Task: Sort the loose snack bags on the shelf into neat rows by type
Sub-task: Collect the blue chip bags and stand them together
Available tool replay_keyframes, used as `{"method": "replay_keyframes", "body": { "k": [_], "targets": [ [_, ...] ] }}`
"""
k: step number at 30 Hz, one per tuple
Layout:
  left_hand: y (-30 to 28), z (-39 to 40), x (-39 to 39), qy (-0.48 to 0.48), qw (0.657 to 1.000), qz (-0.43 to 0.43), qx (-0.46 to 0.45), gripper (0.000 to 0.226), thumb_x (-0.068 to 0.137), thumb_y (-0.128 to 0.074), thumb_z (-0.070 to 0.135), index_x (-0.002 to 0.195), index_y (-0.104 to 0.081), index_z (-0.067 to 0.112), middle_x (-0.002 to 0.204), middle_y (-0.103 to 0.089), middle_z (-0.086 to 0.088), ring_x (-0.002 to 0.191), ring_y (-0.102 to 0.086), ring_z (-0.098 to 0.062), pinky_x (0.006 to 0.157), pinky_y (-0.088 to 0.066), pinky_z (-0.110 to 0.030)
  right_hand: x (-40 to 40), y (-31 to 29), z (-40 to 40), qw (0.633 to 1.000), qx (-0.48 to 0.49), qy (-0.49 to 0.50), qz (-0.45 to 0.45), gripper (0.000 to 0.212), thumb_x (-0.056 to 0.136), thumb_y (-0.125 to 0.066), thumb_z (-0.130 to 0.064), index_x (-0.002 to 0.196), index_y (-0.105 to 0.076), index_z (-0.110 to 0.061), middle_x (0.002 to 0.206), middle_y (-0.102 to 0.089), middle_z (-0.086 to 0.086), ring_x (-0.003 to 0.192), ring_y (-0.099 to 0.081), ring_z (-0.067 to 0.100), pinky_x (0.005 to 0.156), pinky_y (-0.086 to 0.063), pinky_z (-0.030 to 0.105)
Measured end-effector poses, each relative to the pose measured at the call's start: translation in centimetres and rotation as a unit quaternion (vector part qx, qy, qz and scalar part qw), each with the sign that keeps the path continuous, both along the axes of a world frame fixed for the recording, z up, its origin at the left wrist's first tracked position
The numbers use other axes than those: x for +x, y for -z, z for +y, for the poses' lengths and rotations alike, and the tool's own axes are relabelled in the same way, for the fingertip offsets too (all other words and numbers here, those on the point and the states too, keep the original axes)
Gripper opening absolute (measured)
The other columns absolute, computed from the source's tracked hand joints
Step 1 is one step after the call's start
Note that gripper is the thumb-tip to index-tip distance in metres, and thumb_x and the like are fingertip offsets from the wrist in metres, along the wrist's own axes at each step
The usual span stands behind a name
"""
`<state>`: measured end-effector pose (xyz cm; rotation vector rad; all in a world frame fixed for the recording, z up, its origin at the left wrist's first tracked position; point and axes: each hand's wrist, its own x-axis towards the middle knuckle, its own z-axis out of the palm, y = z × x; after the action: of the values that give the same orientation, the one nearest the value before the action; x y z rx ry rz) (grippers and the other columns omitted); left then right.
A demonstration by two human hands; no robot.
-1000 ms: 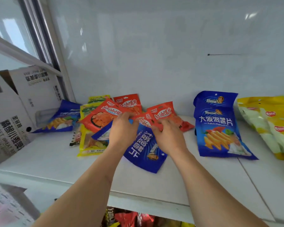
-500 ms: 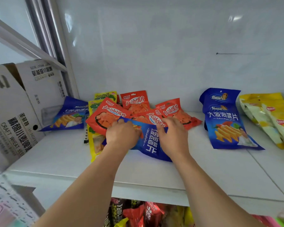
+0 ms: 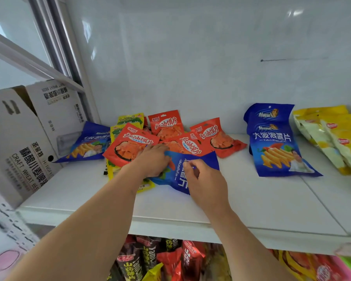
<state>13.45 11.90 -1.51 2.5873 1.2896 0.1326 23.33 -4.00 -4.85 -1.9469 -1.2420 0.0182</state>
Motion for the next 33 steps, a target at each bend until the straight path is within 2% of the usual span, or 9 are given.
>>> {"method": "replay_keyframes", "body": {
  "k": [5,8,13,16,19,21,23,26,33],
  "targets": [
    [0.0,1.3,0.6,-0.003,0.998,0.037,0.048,0.051,0.099,-0.050,0.040,0.144,-0.047,0.016,0.147,-0.045,-0.014,0.138,-0.036,-0.035,0.114,-0.033,-0.051,0.1,-0.1,0.2,0.999,-0.024,0.022,-0.021,0.034,0.102,-0.042,-0.051,0.112,-0.060,-0.024,0.104,-0.071,-0.005,0.096,-0.068,0.016,0.073,-0.057,0.035],
    [-0.2,1.9,0.6,0.016,0.995,0.028,0.090,0.032,0.098,-0.052,0.027,0.123,-0.064,0.012,0.126,-0.060,-0.015,0.116,-0.053,-0.032,0.099,-0.049,-0.045,0.2,0.0,1.1,0.998,-0.013,0.050,-0.033,0.033,0.102,-0.044,-0.049,0.111,-0.061,-0.024,0.105,-0.070,-0.007,0.094,-0.066,0.012,0.065,-0.049,0.021],
    [-1.7,3.1,-0.5,-0.009,0.984,-0.145,0.102,0.029,0.101,-0.044,0.013,0.121,-0.065,0.006,0.125,-0.060,-0.014,0.116,-0.054,-0.031,0.097,-0.047,-0.039,0.0,0.4,3.7,0.982,0.113,0.145,-0.037,0.035,0.095,-0.061,-0.037,0.120,-0.063,-0.013,0.122,-0.064,0.006,0.112,-0.058,0.026,0.091,-0.047,0.038],
    [-2.3,4.0,-1.1,-0.043,0.967,-0.246,0.046,0.031,0.102,-0.044,0.011,0.124,-0.065,0.006,0.132,-0.059,-0.015,0.117,-0.057,-0.032,0.094,-0.045,-0.037,-1.1,0.0,4.7,0.961,0.156,0.230,0.001,0.062,0.090,-0.068,-0.040,0.140,-0.048,-0.009,0.147,-0.045,0.014,0.133,-0.042,0.033,0.107,-0.037,0.046],
    [-2.4,5.1,-2.1,-0.084,0.956,-0.282,-0.001,0.029,0.100,-0.047,0.014,0.124,-0.064,0.009,0.127,-0.065,-0.014,0.113,-0.061,-0.034,0.087,-0.047,-0.035,-1.7,-0.7,6.0,0.926,0.231,0.253,0.159,0.089,0.083,-0.076,-0.043,0.151,-0.030,-0.010,0.153,-0.039,0.013,0.139,-0.036,0.027,0.113,-0.033,0.040],
    [-2.3,5.7,-2.7,-0.095,0.953,-0.288,-0.013,0.029,0.100,-0.048,0.019,0.122,-0.065,0.012,0.124,-0.068,-0.013,0.111,-0.062,-0.035,0.090,-0.051,-0.039,-2.2,-1.3,7.2,0.884,0.296,0.192,0.306,0.083,0.080,-0.079,-0.041,0.146,-0.035,-0.016,0.137,-0.058,0.006,0.123,-0.057,0.018,0.105,-0.046,0.036],
    [-2.2,6.2,-2.9,-0.094,0.948,-0.302,-0.024,0.028,0.099,-0.049,0.022,0.121,-0.066,0.015,0.121,-0.070,-0.011,0.109,-0.064,-0.034,0.090,-0.052,-0.040,-3.0,-1.7,8.4,0.870,0.291,0.111,0.383,0.049,0.085,-0.075,-0.037,0.126,-0.054,-0.020,0.106,-0.075,0.002,0.093,-0.071,0.018,0.088,-0.056,0.039],
    [-1.8,6.9,-3.4,-0.073,0.941,-0.326,-0.055,0.024,0.098,-0.052,0.021,0.112,-0.071,0.014,0.114,-0.072,-0.010,0.100,-0.064,-0.030,0.081,-0.051,-0.036,-4.0,-1.9,9.5,0.876,0.250,0.004,0.412,0.014,0.098,-0.059,-0.025,0.092,-0.061,-0.013,0.060,-0.064,0.017,0.052,-0.058,0.028,0.066,-0.051,0.040],
    [-1.9,11.0,-9.2,-0.153,0.904,-0.399,-0.018,0.033,0.094,-0.051,0.037,0.102,-0.073,0.013,0.102,-0.072,-0.009,0.097,-0.064,-0.033,0.079,-0.049,-0.035,-4.7,-1.7,11.9,0.835,0.258,0.047,0.484,0.012,0.097,-0.063,-0.020,0.096,-0.058,-0.008,0.049,-0.053,0.010,0.041,-0.048,0.021,0.053,-0.043,0.033]
  ]
}}
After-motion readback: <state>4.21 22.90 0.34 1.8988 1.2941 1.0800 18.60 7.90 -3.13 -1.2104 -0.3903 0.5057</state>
